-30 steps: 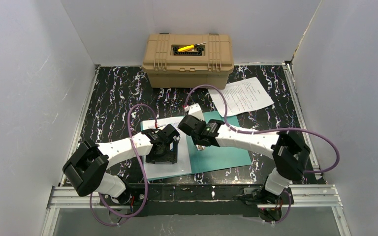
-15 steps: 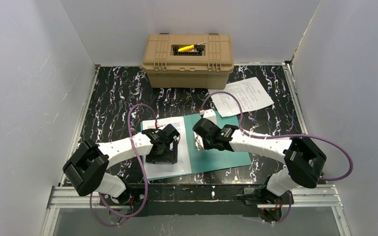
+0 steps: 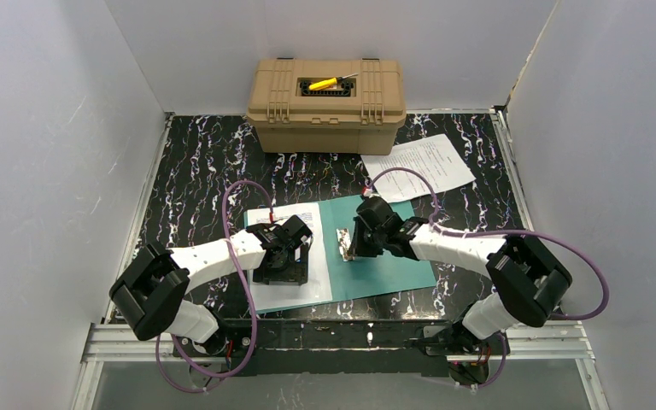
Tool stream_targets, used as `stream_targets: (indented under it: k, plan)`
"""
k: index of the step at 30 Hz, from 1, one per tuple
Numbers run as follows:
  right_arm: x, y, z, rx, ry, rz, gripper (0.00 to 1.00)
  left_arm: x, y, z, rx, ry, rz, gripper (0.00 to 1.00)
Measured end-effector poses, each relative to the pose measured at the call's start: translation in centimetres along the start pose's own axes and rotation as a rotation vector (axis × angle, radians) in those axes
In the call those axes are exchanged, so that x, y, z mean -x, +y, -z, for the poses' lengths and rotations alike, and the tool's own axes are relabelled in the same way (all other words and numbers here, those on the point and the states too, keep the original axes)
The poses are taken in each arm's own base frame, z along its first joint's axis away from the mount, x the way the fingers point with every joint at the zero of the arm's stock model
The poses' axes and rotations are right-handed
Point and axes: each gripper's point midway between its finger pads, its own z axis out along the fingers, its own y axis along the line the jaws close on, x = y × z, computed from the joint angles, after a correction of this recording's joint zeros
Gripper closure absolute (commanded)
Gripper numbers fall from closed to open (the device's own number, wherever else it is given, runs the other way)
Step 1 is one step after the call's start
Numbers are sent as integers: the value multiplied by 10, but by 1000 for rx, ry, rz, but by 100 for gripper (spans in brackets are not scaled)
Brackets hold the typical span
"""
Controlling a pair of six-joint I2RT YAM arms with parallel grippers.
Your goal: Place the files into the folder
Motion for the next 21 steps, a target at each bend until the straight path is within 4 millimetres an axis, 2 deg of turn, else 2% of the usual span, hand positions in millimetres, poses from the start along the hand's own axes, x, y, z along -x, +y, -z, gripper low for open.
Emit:
stream_targets:
  k: [8, 15, 21]
  plan:
    - [10, 33, -5, 182, 24, -85, 99, 0, 0, 0, 0, 1, 0, 16]
    - [14, 35, -16, 215, 45, -126, 99, -1, 0, 0, 1, 2, -1, 16]
    - [41, 39, -25, 216, 16, -138, 99, -2, 1, -1, 4, 5, -2, 16]
